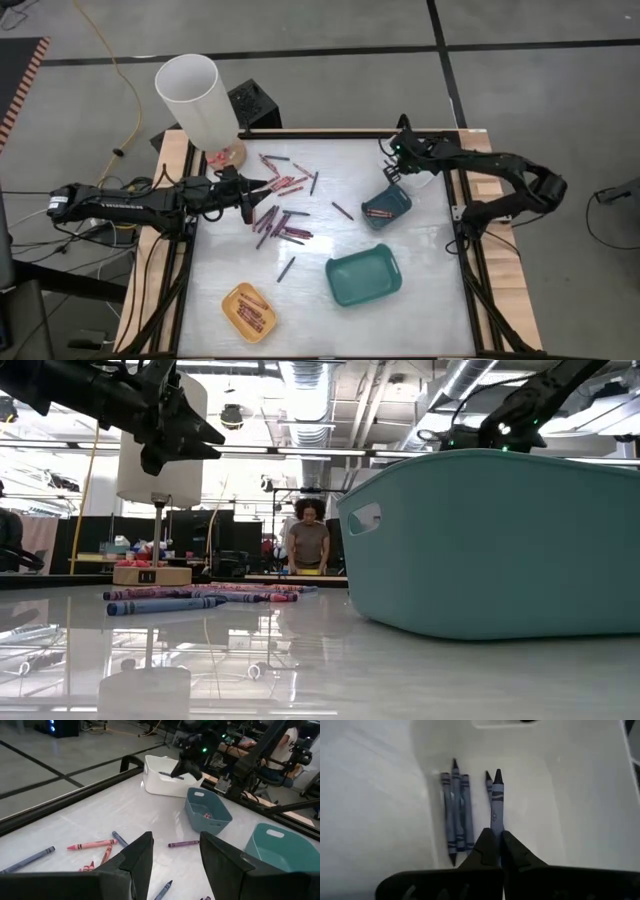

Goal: Sort crayons
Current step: Put the blue crayon into the white bin, then put the purple crayon into the blue bin

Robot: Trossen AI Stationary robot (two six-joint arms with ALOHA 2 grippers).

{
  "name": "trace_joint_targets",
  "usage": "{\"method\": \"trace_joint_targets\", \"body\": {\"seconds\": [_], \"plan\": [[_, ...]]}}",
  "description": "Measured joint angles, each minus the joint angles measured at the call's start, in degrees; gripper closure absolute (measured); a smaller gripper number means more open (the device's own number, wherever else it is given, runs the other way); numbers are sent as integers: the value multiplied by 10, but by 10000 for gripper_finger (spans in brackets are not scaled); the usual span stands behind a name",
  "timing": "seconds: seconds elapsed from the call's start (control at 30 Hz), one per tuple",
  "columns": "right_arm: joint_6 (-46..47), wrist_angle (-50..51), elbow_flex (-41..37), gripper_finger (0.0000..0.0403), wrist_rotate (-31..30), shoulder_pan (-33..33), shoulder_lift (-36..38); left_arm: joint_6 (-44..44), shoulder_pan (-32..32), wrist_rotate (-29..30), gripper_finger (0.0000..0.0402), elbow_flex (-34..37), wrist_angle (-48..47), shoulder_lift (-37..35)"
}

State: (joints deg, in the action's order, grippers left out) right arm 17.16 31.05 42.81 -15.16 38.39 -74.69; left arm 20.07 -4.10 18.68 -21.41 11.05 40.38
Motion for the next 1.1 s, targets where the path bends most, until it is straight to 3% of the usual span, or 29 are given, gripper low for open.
{"method": "trace_joint_targets", "body": {"seconds": [0.5, 0.83, 1.1], "plan": [[-1, -15, 1, 383, 11, 30, -99, 4, 0, 10, 251, 0, 0, 0], [-1, -9, 17, 305, 35, 42, -86, 19, 0, 10, 251, 0, 0, 0], [2, -11, 102, 295, 35, 27, -20, 4, 0, 12, 251, 0, 0, 0]]}}
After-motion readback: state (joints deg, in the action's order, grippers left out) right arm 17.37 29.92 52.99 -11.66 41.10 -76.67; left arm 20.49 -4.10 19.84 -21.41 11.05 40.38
